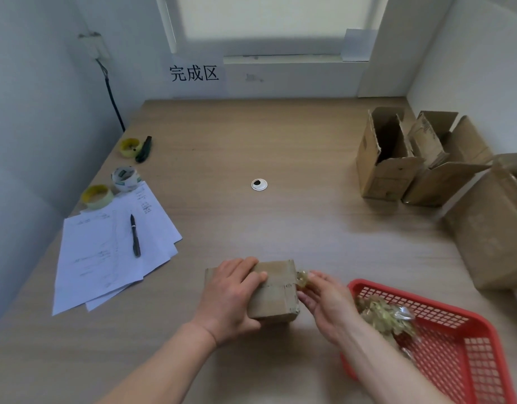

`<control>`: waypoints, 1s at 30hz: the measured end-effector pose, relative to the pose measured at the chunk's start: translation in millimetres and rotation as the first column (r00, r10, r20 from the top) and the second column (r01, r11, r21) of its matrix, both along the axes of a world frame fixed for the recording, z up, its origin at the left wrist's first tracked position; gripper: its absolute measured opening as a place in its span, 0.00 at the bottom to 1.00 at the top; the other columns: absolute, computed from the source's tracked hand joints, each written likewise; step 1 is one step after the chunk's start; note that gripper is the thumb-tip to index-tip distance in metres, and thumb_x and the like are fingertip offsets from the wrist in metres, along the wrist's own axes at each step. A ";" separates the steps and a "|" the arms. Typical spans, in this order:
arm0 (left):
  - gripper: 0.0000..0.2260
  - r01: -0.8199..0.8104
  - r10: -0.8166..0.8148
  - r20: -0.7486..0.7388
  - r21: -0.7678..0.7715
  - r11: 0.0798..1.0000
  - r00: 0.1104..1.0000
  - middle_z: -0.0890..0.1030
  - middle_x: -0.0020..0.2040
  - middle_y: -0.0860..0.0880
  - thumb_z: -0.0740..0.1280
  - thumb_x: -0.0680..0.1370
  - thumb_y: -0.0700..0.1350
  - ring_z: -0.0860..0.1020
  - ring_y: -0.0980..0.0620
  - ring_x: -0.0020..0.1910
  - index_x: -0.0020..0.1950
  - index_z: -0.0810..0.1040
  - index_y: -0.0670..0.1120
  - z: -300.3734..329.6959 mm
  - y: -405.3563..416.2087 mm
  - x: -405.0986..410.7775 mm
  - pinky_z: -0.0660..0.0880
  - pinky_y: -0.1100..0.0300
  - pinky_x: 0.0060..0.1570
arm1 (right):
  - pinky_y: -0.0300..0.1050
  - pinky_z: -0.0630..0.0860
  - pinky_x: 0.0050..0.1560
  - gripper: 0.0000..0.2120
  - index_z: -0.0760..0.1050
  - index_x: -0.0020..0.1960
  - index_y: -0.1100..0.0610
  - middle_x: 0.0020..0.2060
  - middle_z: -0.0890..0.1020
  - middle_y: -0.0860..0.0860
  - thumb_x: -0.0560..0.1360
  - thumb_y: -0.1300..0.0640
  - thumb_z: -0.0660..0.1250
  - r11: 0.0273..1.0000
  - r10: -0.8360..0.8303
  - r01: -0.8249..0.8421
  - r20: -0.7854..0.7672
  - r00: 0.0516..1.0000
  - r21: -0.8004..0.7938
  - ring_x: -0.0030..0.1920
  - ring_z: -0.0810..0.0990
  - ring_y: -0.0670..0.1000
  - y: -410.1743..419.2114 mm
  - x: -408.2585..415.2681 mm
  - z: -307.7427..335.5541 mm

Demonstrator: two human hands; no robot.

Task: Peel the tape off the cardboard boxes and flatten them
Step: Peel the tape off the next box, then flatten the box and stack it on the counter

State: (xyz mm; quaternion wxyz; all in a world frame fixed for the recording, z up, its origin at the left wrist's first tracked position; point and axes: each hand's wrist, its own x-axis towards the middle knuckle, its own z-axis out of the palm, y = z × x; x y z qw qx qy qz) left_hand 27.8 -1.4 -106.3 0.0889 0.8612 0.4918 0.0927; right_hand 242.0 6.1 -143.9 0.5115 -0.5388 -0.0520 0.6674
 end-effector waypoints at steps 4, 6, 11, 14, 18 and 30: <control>0.35 -0.051 0.051 -0.013 0.003 0.999 0.999 0.80 0.61 0.42 0.80 0.54 0.59 0.79 0.40 0.56 0.57 0.81 0.46 2.2 5.3 16.0 0.75 0.49 0.59 | 0.41 0.80 0.33 0.06 0.78 0.43 0.61 0.39 0.84 0.59 0.74 0.70 0.70 0.995 -0.020 -0.019 0.385 0.923 0.096 0.39 0.84 0.55 0.2 46.0 22.0; 0.36 -0.059 0.059 -0.020 -0.007 0.998 0.998 0.79 0.61 0.42 0.81 0.53 0.59 0.79 0.39 0.57 0.58 0.81 0.46 2.4 9.2 25.9 0.74 0.47 0.60 | 0.46 0.79 0.33 0.07 0.80 0.38 0.58 0.33 0.84 0.56 0.71 0.68 0.73 0.993 -0.007 -0.077 0.672 0.741 0.094 0.35 0.82 0.56 -5.6 77.4 27.6; 0.37 -0.075 0.075 0.000 -0.020 0.997 0.997 0.77 0.65 0.41 0.81 0.55 0.57 0.77 0.39 0.60 0.61 0.80 0.45 0.7 14.2 51.6 0.71 0.48 0.63 | 0.47 0.73 0.40 0.07 0.80 0.35 0.50 0.35 0.81 0.44 0.69 0.54 0.76 0.951 0.147 -0.280 0.988 0.041 -0.130 0.39 0.79 0.50 -47.7 129.1 10.8; 0.37 -0.085 0.085 0.024 -0.027 0.996 0.996 0.77 0.66 0.40 0.82 0.55 0.55 0.76 0.38 0.62 0.62 0.80 0.45 -1.5 13.8 60.3 0.70 0.48 0.64 | 0.45 0.70 0.39 0.10 0.77 0.35 0.51 0.39 0.76 0.42 0.69 0.55 0.77 0.847 0.215 -0.461 0.964 -0.158 -0.265 0.42 0.78 0.51 -79.3 129.7 -22.9; 0.38 -0.106 0.108 0.034 -0.051 0.993 0.994 0.77 0.65 0.39 0.83 0.54 0.53 0.76 0.37 0.62 0.61 0.80 0.43 -6.5 9.2 61.7 0.71 0.47 0.64 | 0.46 0.72 0.39 0.08 0.77 0.37 0.54 0.42 0.78 0.48 0.71 0.58 0.75 0.781 0.233 -0.533 0.944 -0.234 -0.325 0.42 0.81 0.56 -80.8 127.3 -50.2; 0.40 -0.175 0.180 0.040 -0.092 0.980 0.983 0.77 0.65 0.40 0.83 0.53 0.55 0.77 0.38 0.62 0.62 0.80 0.44 -18.6 -5.7 62.2 0.73 0.47 0.62 | 0.48 0.72 0.54 0.16 0.75 0.53 0.50 0.53 0.79 0.49 0.83 0.46 0.51 0.487 0.288 -0.715 0.865 -0.411 -0.502 0.53 0.77 0.53 -68.9 137.5 -35.5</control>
